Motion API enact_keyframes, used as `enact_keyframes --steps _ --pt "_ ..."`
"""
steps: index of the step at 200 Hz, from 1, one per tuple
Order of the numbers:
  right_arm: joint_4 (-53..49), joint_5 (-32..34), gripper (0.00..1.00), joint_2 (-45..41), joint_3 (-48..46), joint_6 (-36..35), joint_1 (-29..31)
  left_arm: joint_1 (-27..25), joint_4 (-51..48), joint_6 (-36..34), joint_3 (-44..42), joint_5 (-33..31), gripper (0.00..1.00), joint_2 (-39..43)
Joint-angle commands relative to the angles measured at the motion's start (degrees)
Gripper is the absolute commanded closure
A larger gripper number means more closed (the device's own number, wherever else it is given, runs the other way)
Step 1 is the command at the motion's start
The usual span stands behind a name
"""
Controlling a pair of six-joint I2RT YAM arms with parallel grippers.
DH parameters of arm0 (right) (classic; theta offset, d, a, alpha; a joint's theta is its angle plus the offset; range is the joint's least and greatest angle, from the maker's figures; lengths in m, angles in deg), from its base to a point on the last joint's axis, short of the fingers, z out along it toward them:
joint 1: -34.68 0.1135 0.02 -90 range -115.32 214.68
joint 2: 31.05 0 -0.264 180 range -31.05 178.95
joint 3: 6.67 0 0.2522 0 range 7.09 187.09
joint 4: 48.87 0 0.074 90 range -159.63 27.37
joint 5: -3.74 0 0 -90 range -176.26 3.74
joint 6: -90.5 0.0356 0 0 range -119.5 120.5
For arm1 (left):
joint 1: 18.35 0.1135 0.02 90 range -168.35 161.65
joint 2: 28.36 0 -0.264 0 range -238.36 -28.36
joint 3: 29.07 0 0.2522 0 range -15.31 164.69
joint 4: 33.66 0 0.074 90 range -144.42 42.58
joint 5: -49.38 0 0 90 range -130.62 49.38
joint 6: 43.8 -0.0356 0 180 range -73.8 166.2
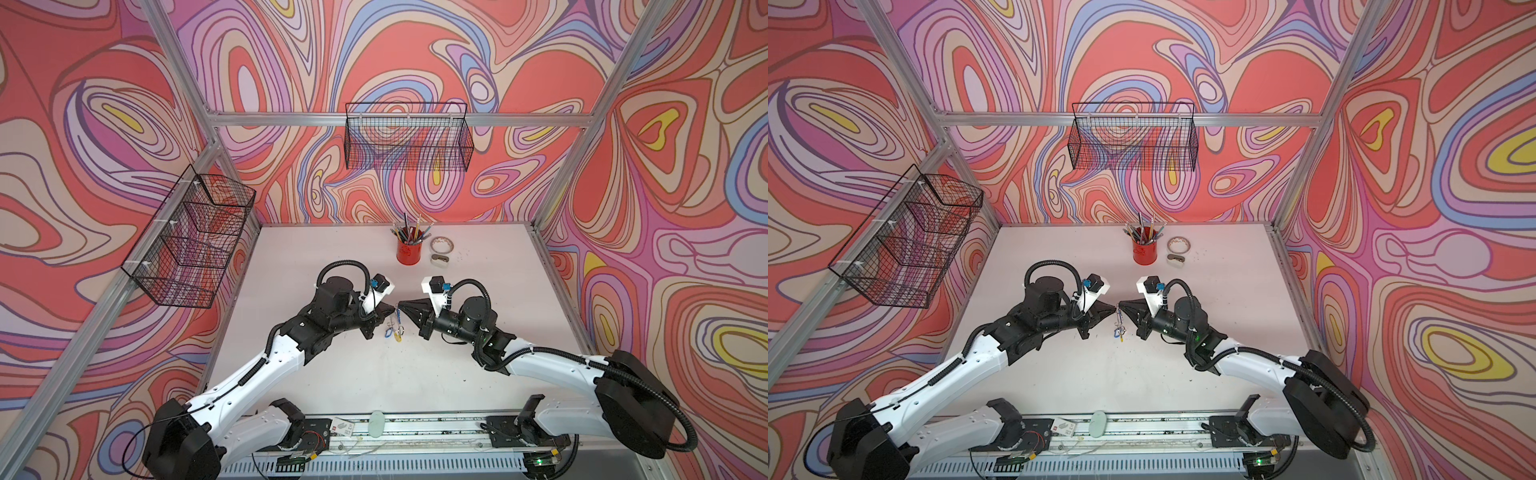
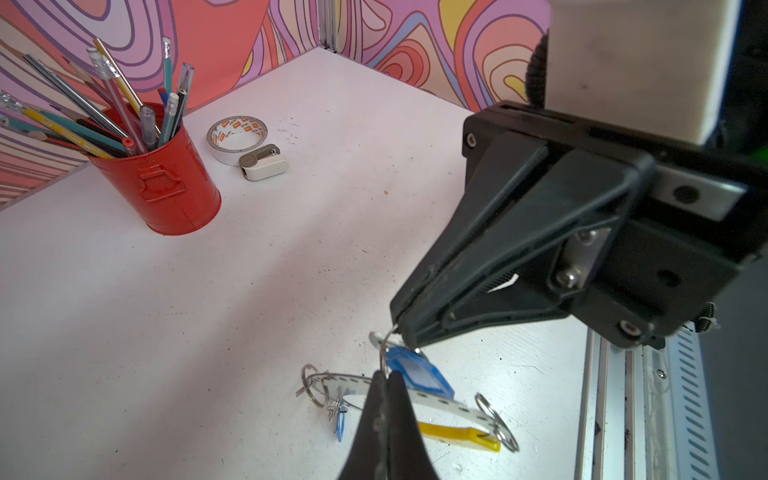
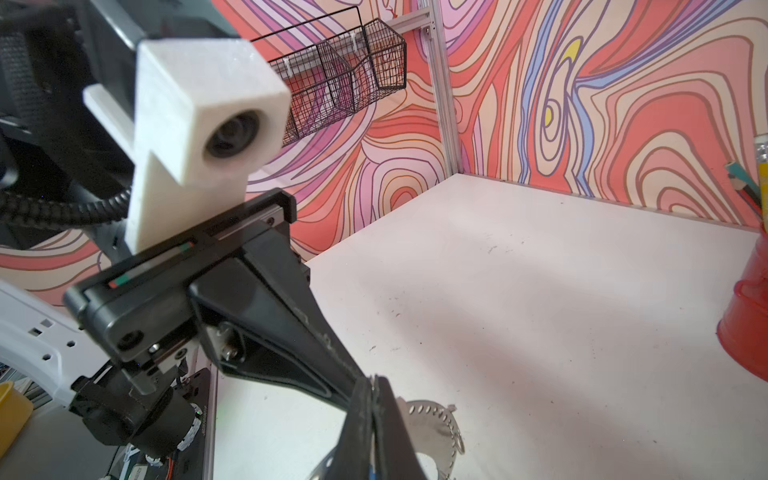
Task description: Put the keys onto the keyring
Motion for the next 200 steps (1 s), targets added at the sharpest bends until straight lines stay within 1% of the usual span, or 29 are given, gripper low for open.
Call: enact_keyframes --steps 1,85,112,152,170,188,200 --pt "-0.72 0.48 1.0 1.07 1.78 0.31 -0.25 -0.68 0.9 -1.49 0.57 0.81 1.0 -0.38" --pt "-3.96 3.78 1.0 -0.25 0.9 0.27 -0.33 -0.75 1.35 -1.07 0.44 -1.67 1.0 0.05" --pt "-5.17 4.63 1.0 -0.26 1.01 0.3 -0.33 -0.75 1.91 -0.99 0.17 -1.17 1.0 0.15" --pt "-4.45 4.7 1.0 -0.77 0.98 0.66 -0.33 -0.75 1.44 -0.63 0.38 -2.3 1.0 -0.02" --pt "-4.62 6.27 1.0 -1.81 0.31 0.71 -0.33 -0.75 1.12 -0.43 0.69 -3.19 1.0 -0.4" --pt "-5.21 5.31 1.0 -2.6 -0.02 0.49 -0.32 -0.75 0.87 -0.5 0.87 -5.01 1.0 -0.7" --pt "-5.33 4.52 1.0 -3.09 -0.28 0.57 -0.33 -0.75 0.51 -0.87 1.05 -4.81 1.0 -0.88"
